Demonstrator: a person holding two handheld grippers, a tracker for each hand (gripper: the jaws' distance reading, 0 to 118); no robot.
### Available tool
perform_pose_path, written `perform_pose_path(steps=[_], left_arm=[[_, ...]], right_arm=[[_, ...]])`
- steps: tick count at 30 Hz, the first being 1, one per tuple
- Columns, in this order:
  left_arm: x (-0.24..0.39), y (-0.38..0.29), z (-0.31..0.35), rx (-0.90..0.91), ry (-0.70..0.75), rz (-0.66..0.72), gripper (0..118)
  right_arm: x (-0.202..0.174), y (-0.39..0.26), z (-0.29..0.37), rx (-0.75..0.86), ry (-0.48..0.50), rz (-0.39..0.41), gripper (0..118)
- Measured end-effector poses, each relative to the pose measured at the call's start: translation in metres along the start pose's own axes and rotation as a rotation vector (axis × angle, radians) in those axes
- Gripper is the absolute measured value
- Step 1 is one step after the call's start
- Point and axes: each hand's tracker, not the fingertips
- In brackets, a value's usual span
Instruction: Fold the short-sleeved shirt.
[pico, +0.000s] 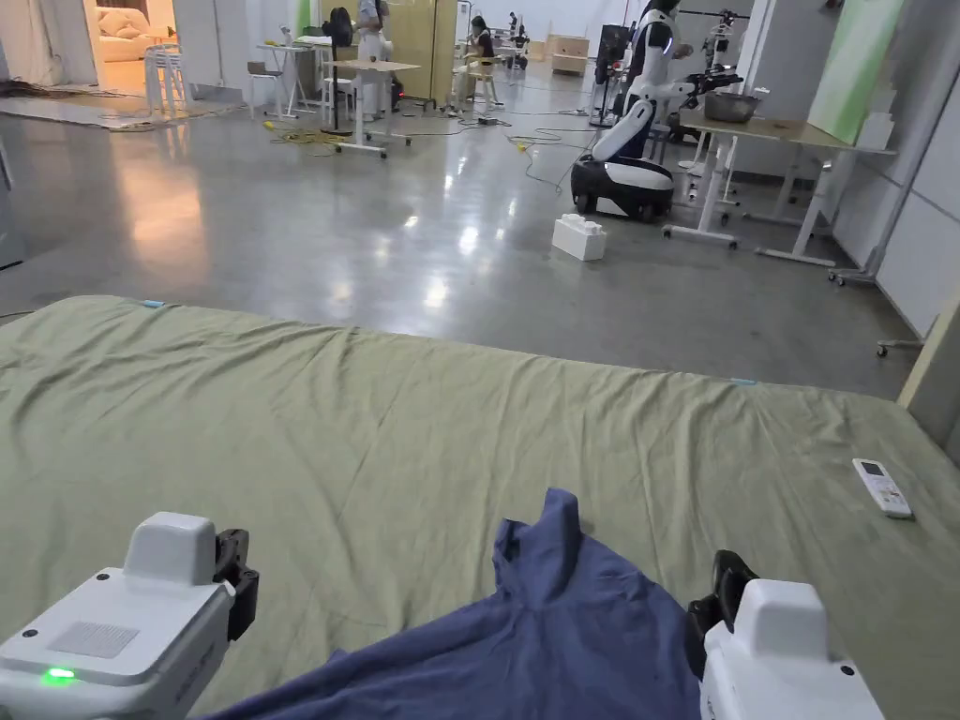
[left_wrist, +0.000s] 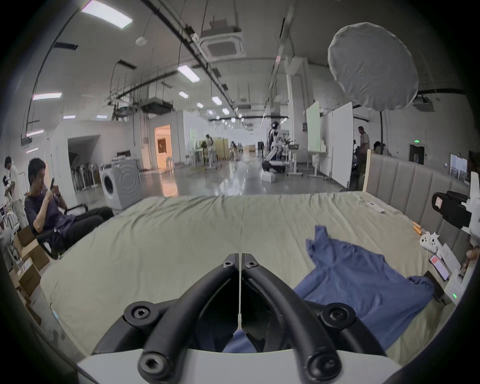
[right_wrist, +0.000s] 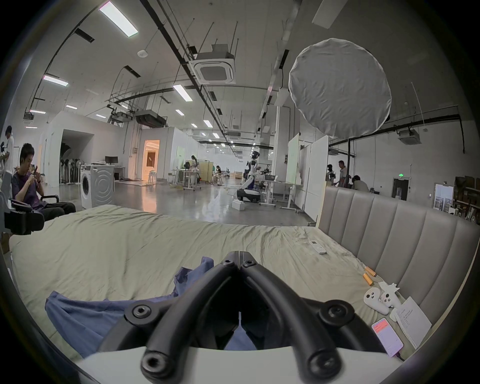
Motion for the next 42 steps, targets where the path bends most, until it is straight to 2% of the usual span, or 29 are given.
perform_pose_path(steps=[9, 13, 14, 15, 16, 17, 19, 23, 28, 30, 33, 36, 37, 42], left_arm=[[-0.083, -0.054, -0.057, -0.36, 0.015, 0.157, 3], [-0.087, -0.073, -0.067, -0.479, 0.059, 0.174, 43], [-0.09, -0.078, -0.072, -0.515, 0.053, 0.198, 49], [-0.086, -0.073, -0.064, -0.547, 0.059, 0.211, 49], [-0.085, -0.077, -0.065, -0.566, 0.068, 0.222, 70], [-0.085, -0.082, -0.068, -0.597, 0.075, 0.238, 80], [-0.087, -0.085, -0.07, -0.62, 0.087, 0.262, 86], [-0.085, -0.096, -0.076, -0.697, 0.075, 0.318, 86], [-0.082, -0.104, -0.087, -0.718, 0.114, 0.261, 84], [-0.076, -0.102, -0.084, -0.707, 0.128, 0.231, 79], [-0.071, -0.099, -0.085, -0.695, 0.121, 0.175, 61], [-0.061, -0.094, -0.081, -0.679, 0.091, 0.126, 15], [-0.058, -0.092, -0.08, -0.669, 0.081, 0.11, 8], [-0.07, -0.104, -0.094, -0.659, 0.067, 0.089, 6]], right_arm=[[-0.001, -0.018, -0.01, -0.082, 0.02, -0.005, 1], [-0.002, -0.026, -0.013, -0.114, 0.025, -0.003, 1], [-0.002, -0.027, -0.013, -0.121, 0.025, 0.0, 1], [-0.002, -0.029, -0.014, -0.131, 0.025, 0.003, 1], [-0.002, -0.03, -0.014, -0.136, 0.026, 0.002, 1], [-0.002, -0.032, -0.015, -0.143, 0.026, 0.003, 1], [-0.002, -0.034, -0.015, -0.156, 0.024, 0.006, 1], [0.0, -0.038, -0.017, -0.181, 0.016, 0.007, 1], [0.001, -0.042, -0.021, -0.2, 0.008, 0.01, 1], [0.0, -0.041, -0.022, -0.207, 0.008, 0.011, 1], [-0.003, -0.043, -0.027, -0.214, 0.012, 0.011, 1], [-0.008, -0.048, -0.035, -0.227, 0.02, 0.008, 1], [-0.01, -0.049, -0.039, -0.232, 0.025, 0.006, 1], [-0.013, -0.051, -0.074, -0.292, 0.086, 0.004, 1]])
